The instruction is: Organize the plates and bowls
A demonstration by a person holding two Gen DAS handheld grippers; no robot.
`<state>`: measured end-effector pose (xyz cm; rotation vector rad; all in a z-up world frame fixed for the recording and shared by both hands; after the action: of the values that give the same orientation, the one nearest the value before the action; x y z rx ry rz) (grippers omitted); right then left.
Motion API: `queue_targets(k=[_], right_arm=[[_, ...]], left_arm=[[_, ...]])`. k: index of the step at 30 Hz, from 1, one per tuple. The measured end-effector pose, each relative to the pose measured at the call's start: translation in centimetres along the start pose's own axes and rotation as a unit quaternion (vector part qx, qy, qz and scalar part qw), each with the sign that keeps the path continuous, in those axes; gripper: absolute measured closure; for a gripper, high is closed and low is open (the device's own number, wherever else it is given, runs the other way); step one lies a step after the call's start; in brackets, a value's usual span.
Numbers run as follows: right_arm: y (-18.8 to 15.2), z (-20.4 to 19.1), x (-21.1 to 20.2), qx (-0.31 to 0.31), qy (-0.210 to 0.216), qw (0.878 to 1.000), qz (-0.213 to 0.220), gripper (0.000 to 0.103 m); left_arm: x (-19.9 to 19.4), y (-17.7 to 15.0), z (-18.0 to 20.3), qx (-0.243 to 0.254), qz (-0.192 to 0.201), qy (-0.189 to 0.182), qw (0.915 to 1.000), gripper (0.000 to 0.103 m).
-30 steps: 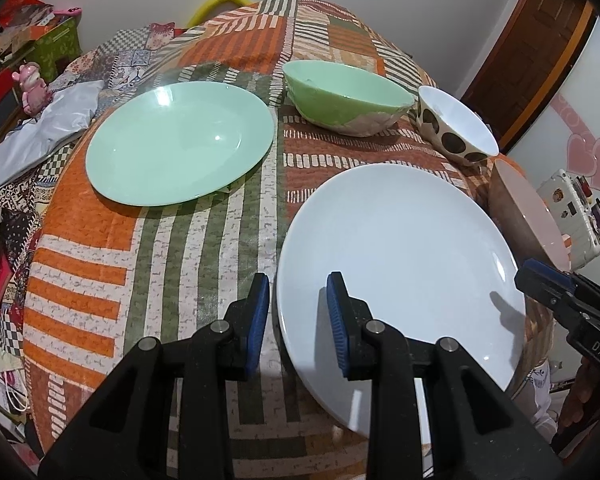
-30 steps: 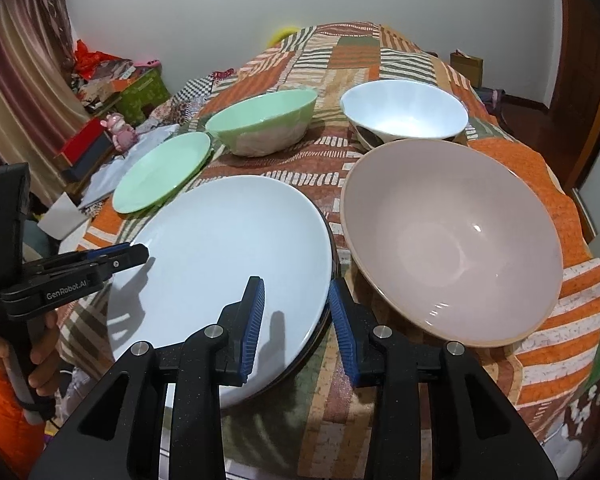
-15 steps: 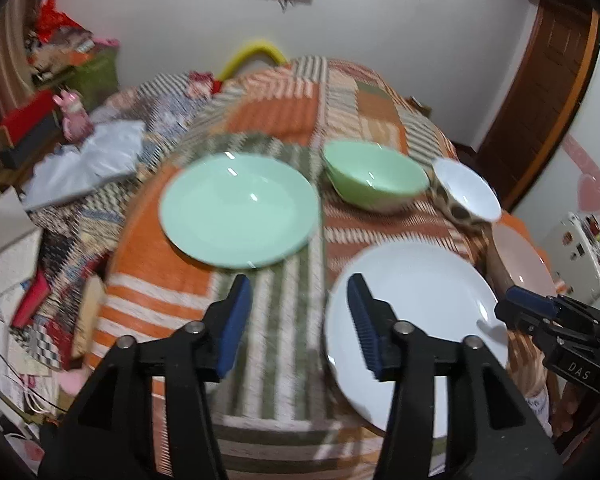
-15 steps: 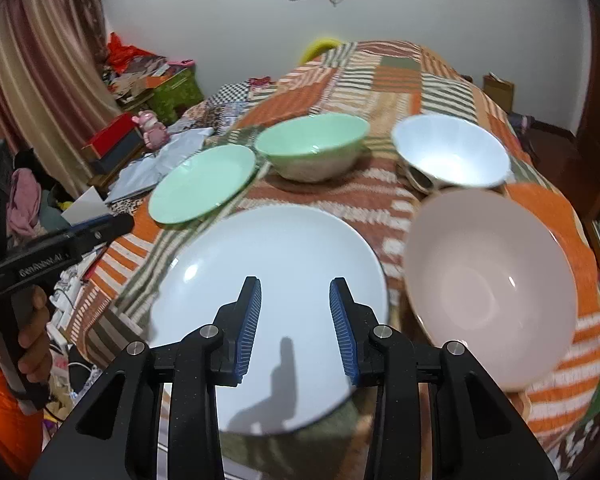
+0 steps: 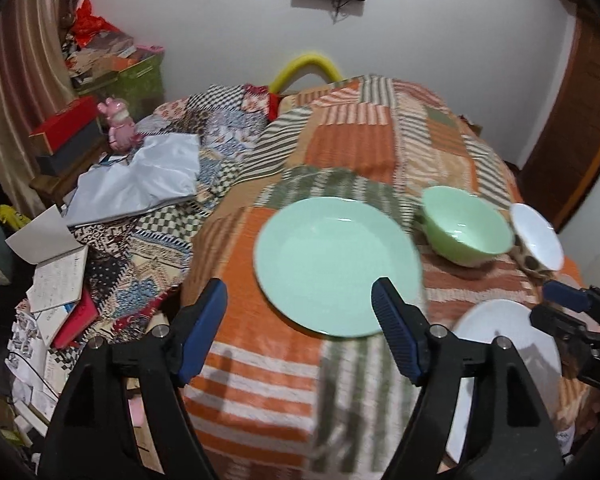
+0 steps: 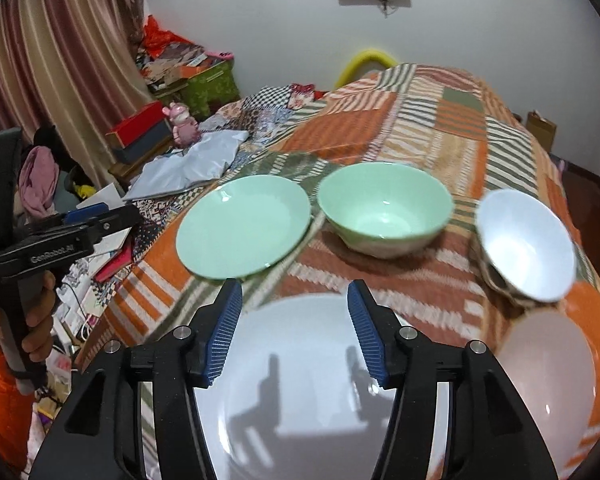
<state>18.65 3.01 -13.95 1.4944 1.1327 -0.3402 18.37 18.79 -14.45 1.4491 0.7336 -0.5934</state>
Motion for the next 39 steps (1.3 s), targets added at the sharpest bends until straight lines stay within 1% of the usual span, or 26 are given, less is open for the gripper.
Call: queue_targets(k=[3, 7, 10, 16, 19, 21, 22, 23, 24, 27, 28, 30, 31, 36, 39], right_arm=[[0.9, -0.5, 2.2, -0.006, -0.002, 1.0, -0.019, 0.052], [1.5, -0.8, 4.8, -0.013, -0.007, 0.998, -0.054, 0.052], [1.8, -0.9, 6.8, -0.022, -0.016, 0.997, -0.078, 0.052], [2.2, -0.9, 9.6, -0.021, -0.01, 0.993, -0.114, 0.052], [2.4, -0.8, 10.3, -0.016, -0.011, 0.992, -0.121, 0.053], [2.6, -0.7, 10.8, -0.007, -0.005, 0.991, -0.13, 0.059], [2.6, -0.6, 11.1, -0.002, -0.002, 0.991, -0.135, 0.063], [2.7, -0.7, 11.5, 0.001, -0.001, 0.99, -0.138, 0.066], [2.7, -0.6, 11.7, 0.004, 0.001, 0.99, -0.142, 0.066], [2.7, -0.7, 12.3, 0.008, 0.002, 0.989, -0.147, 0.07], [2.8, -0.7, 12.5, 0.007, 0.002, 0.989, -0.147, 0.071], [2.8, -0.8, 12.7, 0.011, 0.006, 0.989, -0.148, 0.076], [2.9, -0.7, 12.8, 0.013, 0.008, 0.988, -0.151, 0.078], [2.8, -1.0, 12.7, 0.005, 0.003, 0.988, -0.153, 0.078], [2.5, -1.2, 12.2, -0.006, 0.009, 0.987, -0.161, 0.078]], left_arm=[[2.4, 0.3, -1.4, -0.007, -0.018, -0.006, 0.9998, 0.026], [6.5, 0.5, -3.1, -0.011, -0.05, 0.0, 0.9987, 0.025], [9.2, 0.4, -4.1, -0.018, -0.074, -0.009, 0.9971, 0.025], [12.1, 0.3, -4.9, -0.036, -0.084, -0.031, 0.9953, 0.025], [12.8, 0.4, -4.7, -0.021, -0.084, -0.031, 0.9958, 0.027], [13.3, 0.5, -4.5, -0.009, -0.085, -0.027, 0.996, 0.039], [13.5, 0.6, -4.5, -0.006, -0.087, -0.028, 0.9958, 0.042], [13.9, 0.6, -4.5, -0.005, -0.089, -0.032, 0.9955, 0.049], [14.2, 0.6, -4.5, -0.005, -0.092, -0.036, 0.995, 0.058], [14.8, 0.8, -4.6, -0.004, -0.091, -0.04, 0.995, 0.072], [14.9, 0.9, -4.6, -0.004, -0.09, -0.044, 0.9949, 0.073], [15.1, 1.0, -4.6, -0.007, -0.089, -0.058, 0.9944, 0.08], [15.2, 1.0, -4.5, -0.007, -0.09, -0.064, 0.9939, 0.081], [14.8, 0.9, -4.2, -0.004, -0.092, -0.061, 0.9939, 0.081], [13.9, 0.3, -4.3, -0.002, -0.095, -0.062, 0.9936, 0.081]])
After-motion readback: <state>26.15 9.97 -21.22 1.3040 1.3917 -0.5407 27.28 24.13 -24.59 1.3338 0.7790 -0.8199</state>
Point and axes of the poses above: each gripper's, at about its wrist camera, not at the fingertips, and x roughly the way its jaws point, z to its right, y to its top, the point moved 1 cm from there along x, roughly the way its jaws point, and after that the axes turned 9 degrees about x, right-handed, at the moved point
